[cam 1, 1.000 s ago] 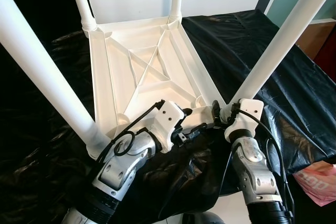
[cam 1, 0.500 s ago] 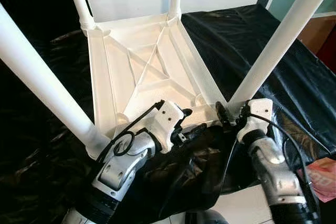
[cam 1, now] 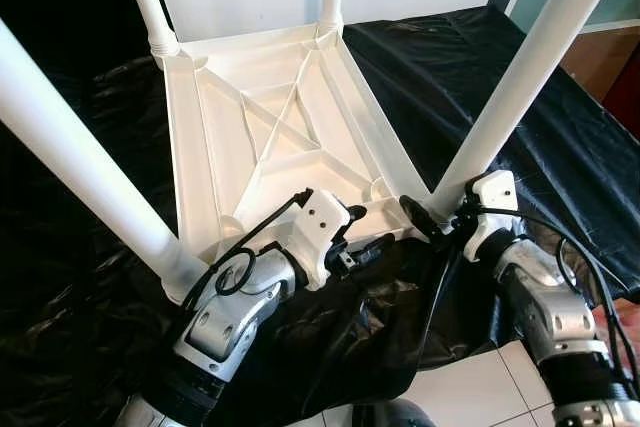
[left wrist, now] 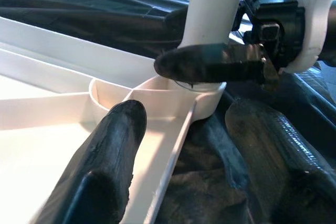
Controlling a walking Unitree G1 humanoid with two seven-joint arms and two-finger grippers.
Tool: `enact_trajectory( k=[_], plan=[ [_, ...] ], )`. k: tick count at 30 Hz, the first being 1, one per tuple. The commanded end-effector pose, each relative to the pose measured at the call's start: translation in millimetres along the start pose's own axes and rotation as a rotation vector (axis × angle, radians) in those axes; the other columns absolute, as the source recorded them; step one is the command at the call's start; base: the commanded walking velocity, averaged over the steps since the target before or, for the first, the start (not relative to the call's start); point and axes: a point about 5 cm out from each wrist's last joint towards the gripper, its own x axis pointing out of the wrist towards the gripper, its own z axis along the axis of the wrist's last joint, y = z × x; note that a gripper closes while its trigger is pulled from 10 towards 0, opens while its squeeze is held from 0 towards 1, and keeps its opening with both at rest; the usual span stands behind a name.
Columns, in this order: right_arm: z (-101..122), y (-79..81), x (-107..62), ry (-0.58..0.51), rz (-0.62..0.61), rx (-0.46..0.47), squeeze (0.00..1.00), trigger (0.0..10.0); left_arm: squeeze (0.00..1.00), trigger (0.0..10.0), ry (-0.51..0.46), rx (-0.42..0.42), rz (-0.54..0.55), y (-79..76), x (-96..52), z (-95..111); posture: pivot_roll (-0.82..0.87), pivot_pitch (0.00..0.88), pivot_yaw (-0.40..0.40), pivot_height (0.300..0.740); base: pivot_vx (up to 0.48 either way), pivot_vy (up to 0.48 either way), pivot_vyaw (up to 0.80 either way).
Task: Building children table
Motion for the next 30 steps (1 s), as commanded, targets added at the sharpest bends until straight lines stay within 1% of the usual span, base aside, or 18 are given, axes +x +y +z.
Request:
enact_trajectory(
  k=[1,2,3,4,5,6,11,16,17,23,27,28,29,30],
  plan=[
    [0,-2.5,3.0,0.014,0.038,-0.032,0.00,10.0,0.00,10.0,0.010,0.008,-0.090,-5.1,1.5,-2,-0.01,0.137,-0.033,0.740,0.000,0.000,0.00],
    [1,-5.8,4.1,0.014,0.046,-0.042,0.00,7.5,0.00,10.0,0.007,0.009,-0.087,-4.7,1.9,-1,-0.01,0.133,-0.035,0.740,0.000,0.000,0.00],
    [2,-7.8,4.8,0.014,0.053,-0.051,0.00,3.7,0.00,10.0,0.005,0.010,-0.083,-4.4,2.0,-1,-0.01,0.133,-0.035,0.740,0.000,0.000,0.00],
    [2,-9.5,5.2,0.014,0.058,-0.054,0.00,1.9,0.00,10.0,0.004,0.010,-0.079,-4.3,2.1,-1,0.00,0.129,-0.036,0.740,0.000,0.000,0.00],
    [2,-9.5,5.2,0.014,0.058,-0.054,0.00,1.9,0.00,10.0,0.004,0.010,-0.079,-4.3,2.1,-1,0.00,0.129,-0.036,0.740,0.000,0.000,0.00],
    [2,-10.3,5.3,0.015,0.061,-0.055,0.00,0.0,0.00,10.0,0.004,0.011,-0.076,-4.1,2.3,-1,0.00,0.128,-0.036,0.740,0.000,0.000,0.00],
    [-3,-7.5,3.0,0.018,0.078,-0.051,0.00,0.0,0.00,10.0,0.003,0.009,-0.072,-3.9,0.6,-1,0.00,0.127,-0.033,0.740,0.000,0.000,0.00],
    [-10,-3.1,-1.6,0.022,0.058,-0.033,0.00,0.0,0.00,10.0,0.005,0.010,-0.073,-0.8,-0.3,-1,-0.01,0.137,-0.029,0.740,0.000,0.000,0.00],
    [-12,-1.9,-3.6,0.024,0.040,-0.019,0.00,10.0,0.00,10.0,0.004,0.010,-0.077,-1.3,0.6,0,-0.01,0.140,-0.026,0.740,0.000,0.000,0.00],
    [-14,0.0,-6.8,0.027,0.015,0.003,0.00,10.0,0.00,10.0,0.003,0.012,-0.084,-2.8,1.8,0,-0.02,0.143,-0.026,0.740,0.000,0.000,0.00],
    [-13,2.4,-8.5,0.005,-0.011,0.021,0.00,10.0,0.00,10.0,0.003,0.008,-0.088,-4.6,2.4,-1,-0.02,0.143,-0.026,0.740,0.000,0.000,0.00],
    [-12,3.3,-9.0,-0.004,-0.029,0.033,0.00,10.0,0.00,10.0,0.003,0.007,-0.090,-5.5,2.7,-1,-0.02,0.149,-0.030,0.740,0.000,0.000,0.00],
    [-13,5.3,-10.7,-0.006,-0.140,0.060,0.00,10.0,0.00,10.0,0.000,-0.002,-0.089,-7.4,3.2,-2,-0.03,0.151,-0.046,0.740,0.000,0.000,0.00],
    [-13,5.3,-10.7,-0.006,-0.140,0.060,0.00,10.0,0.00,10.0,0.000,-0.002,-0.089,-7.4,3.2,-2,-0.03,0.151,-0.046,0.740,0.000,0.000,0.00]
  ],
)
